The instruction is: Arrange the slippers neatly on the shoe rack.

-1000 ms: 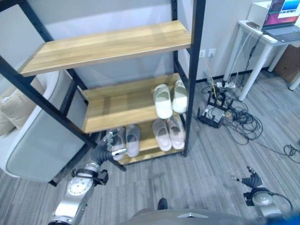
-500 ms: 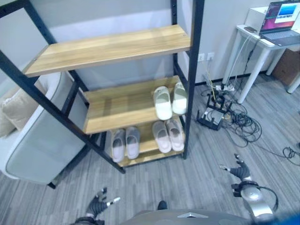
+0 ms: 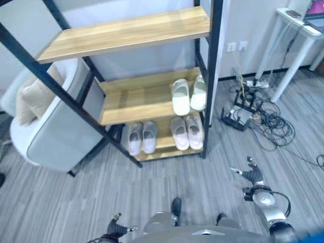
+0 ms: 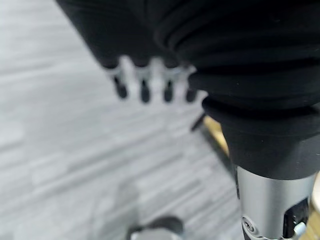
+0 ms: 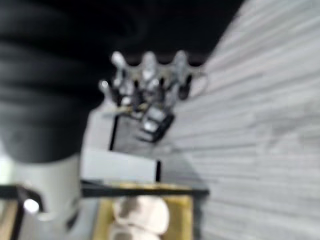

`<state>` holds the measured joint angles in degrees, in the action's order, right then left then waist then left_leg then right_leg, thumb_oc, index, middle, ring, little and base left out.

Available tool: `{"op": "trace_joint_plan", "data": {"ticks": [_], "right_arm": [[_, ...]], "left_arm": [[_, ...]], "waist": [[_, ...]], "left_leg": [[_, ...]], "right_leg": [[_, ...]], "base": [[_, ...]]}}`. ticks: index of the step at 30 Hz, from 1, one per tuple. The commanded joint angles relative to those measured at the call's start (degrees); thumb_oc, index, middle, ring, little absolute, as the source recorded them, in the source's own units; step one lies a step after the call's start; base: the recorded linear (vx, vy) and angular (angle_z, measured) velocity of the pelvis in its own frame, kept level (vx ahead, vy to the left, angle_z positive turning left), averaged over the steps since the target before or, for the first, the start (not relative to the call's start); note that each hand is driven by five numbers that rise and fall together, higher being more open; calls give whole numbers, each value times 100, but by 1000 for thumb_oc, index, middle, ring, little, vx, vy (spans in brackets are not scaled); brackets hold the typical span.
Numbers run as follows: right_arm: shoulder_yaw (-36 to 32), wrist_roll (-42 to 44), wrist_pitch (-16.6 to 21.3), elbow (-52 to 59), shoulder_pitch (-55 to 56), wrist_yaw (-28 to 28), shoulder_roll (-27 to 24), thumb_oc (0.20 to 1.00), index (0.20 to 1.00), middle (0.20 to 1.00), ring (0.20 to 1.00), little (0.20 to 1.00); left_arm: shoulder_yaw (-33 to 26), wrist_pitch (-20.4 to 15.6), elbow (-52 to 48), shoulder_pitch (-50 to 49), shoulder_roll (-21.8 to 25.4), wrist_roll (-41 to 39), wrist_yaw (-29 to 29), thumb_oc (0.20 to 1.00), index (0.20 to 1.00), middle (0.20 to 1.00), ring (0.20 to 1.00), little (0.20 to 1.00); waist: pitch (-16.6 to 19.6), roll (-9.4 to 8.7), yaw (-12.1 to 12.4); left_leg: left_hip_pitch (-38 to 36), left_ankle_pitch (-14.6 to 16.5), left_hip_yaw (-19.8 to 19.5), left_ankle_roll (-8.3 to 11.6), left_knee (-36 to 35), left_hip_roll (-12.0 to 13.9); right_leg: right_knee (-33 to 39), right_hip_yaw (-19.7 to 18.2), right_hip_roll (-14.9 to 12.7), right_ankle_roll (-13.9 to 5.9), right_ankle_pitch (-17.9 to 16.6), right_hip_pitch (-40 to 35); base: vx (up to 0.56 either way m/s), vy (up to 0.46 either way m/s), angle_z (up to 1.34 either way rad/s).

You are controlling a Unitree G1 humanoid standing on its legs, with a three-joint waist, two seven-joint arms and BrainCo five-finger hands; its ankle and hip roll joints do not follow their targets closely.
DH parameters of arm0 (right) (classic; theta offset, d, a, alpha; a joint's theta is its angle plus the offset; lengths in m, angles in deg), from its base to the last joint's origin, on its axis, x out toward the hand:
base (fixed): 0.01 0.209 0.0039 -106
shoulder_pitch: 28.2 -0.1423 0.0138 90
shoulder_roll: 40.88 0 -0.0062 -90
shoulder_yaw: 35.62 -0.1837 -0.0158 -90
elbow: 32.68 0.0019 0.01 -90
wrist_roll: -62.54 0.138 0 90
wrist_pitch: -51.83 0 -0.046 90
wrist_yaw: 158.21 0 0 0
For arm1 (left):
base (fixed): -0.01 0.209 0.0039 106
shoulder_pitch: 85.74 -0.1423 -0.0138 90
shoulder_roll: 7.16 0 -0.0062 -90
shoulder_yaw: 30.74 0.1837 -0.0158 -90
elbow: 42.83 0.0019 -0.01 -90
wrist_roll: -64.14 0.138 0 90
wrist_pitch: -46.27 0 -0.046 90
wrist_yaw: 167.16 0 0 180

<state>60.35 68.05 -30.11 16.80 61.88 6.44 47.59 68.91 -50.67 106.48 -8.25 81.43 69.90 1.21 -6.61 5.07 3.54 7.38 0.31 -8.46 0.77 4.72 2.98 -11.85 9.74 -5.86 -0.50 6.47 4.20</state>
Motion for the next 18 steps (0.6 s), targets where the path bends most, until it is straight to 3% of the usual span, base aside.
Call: {"op": "trace_joint_plan", "data": {"ticks": [1,3,4,5,6,7,10,12,16,17,18], "right_arm": [[1,470,420,513,11,-145,-232,1000,1000,1000,1000,1000],[-11,496,424,489,-9,-156,-235,1000,1000,1000,1000,1000],[-28,558,424,520,-37,-175,-285,1000,1000,1000,1000,1000],[-59,600,438,546,-133,-198,-320,1000,1000,1000,1000,1000],[-60,603,439,543,-135,-197,-323,1000,1000,1000,1000,1000],[-82,674,436,567,-250,-264,-314,1000,1000,1000,1000,1000],[-92,699,405,628,-444,-348,-289,1000,1000,1000,1000,1000],[-153,748,411,566,-596,-379,-186,1000,1000,1000,1000,1000],[-226,837,391,501,-745,-390,-73,1000,1000,1000,1000,1000],[-290,886,379,591,-771,-437,-56,1000,1000,1000,1000,1000],[-339,916,386,638,-769,-470,-51,1000,1000,1000,1000,1000]], "left_arm": [[192,-45,-213,225,220,109,-206,1000,1000,1000,1000,1000],[208,-56,-267,223,222,129,-207,1000,1000,1000,1000,1000],[211,-47,-316,227,228,128,-231,1000,1000,1000,1000,1000],[214,-35,-344,218,205,128,-214,1000,1000,1000,1000,1000],[216,-33,-346,218,203,128,-214,1000,1000,1000,1000,1000],[213,-14,-170,284,173,130,-256,1000,1000,1000,1000,1000],[160,43,132,272,125,162,-260,1000,1000,1000,1000,1000],[115,108,584,242,54,274,-307,1000,1000,1000,1000,1000],[98,162,819,236,49,468,-335,1000,1000,1000,1000,1000],[68,175,679,297,134,428,-402,1000,1000,1000,1000,1000],[80,164,565,327,185,412,-430,1000,1000,1000,1000,1000]], "waist": [[-125,-221,-133],[-161,-227,-121],[-197,-247,-66],[-204,-208,-4],[-217,-228,10],[-235,-148,105],[-229,-127,219],[-86,-192,300],[-10,-308,395],[-76,-301,357],[-102,-279,337]], "left_leg": [[0,-8,217,296,1876,227],[111,15,336,273,1908,247],[322,121,485,246,1690,220],[544,38,575,272,1088,205],[471,7,602,274,997,192],[603,-513,576,367,181,271],[719,-702,563,374,-222,293],[662,-576,451,326,-4,98],[546,-272,597,127,257,-107],[491,-135,635,-8,427,-241],[454,-58,636,-69,474,-290]], "right_leg": [[356,-49,-211,-365,-124,-226],[380,-17,-188,-345,-78,-288],[433,41,-181,-359,-28,-364],[524,80,-115,-401,12,-448],[536,65,-134,-404,20,-475],[559,59,-28,-429,95,-594],[557,-3,-1,-477,250,-825],[528,-126,-142,-575,272,-992],[10,-251,-401,-726,162,-875],[-758,-369,-580,-822,-291,-578],[-1041,-439,-613,-828,-389,-420]], "base": [[38,-234,45],[55,-77,30],[130,-9,-1],[143,-13,12],[224,71,27],[222,94,21],[269,156,8],[404,295,-62],[242,243,-51],[114,223,-14],[161,265,9]]}}
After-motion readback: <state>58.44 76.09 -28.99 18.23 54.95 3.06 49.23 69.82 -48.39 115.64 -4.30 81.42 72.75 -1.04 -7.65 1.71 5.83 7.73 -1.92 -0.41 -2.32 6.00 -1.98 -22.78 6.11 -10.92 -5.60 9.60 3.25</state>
